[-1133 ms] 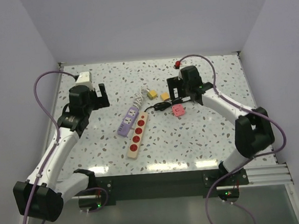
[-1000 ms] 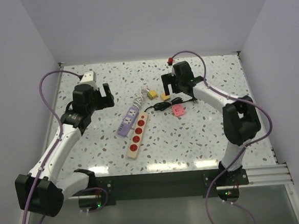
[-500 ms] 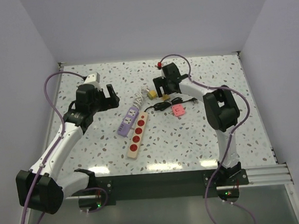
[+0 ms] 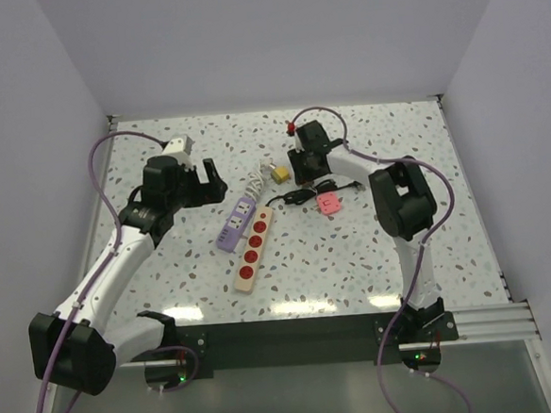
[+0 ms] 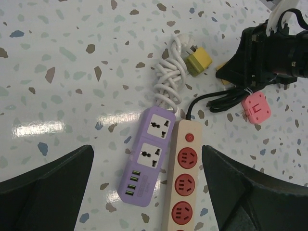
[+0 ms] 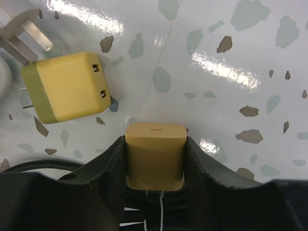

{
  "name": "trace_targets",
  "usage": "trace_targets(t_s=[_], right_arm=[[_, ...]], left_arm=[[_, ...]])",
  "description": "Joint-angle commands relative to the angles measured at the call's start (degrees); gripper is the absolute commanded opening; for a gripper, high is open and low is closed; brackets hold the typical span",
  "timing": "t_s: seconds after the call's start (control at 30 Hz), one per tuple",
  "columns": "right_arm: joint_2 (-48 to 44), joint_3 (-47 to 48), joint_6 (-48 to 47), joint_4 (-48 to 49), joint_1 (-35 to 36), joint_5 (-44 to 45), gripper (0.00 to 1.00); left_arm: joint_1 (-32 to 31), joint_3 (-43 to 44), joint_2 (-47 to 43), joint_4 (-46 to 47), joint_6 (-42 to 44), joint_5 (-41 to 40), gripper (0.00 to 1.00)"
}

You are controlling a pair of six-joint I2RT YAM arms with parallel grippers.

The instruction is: Insert the plug

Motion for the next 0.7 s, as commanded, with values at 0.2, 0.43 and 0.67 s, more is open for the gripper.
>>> trace_targets(t_s=[0.2,0.43,0.67], right_arm=[[-17.1,0.8,19.2,-7.9,0.2,-11.7,0.00],[-30.7,-11.4,35.8,-3.7,0.7,-15.9,0.00],[-38.2,-18.5,41.8,-0.6,2.7,-13.0,0.00]], left_arm=[[-4.5,-2.0,-0.6,11.1,1.4,7.1,0.99],[-11.1,-2.9,4.3,20.0,0.0,7.7,0.98],[-15.5,-1.7,7.8,29.7,-7.4,8.2,1.00]])
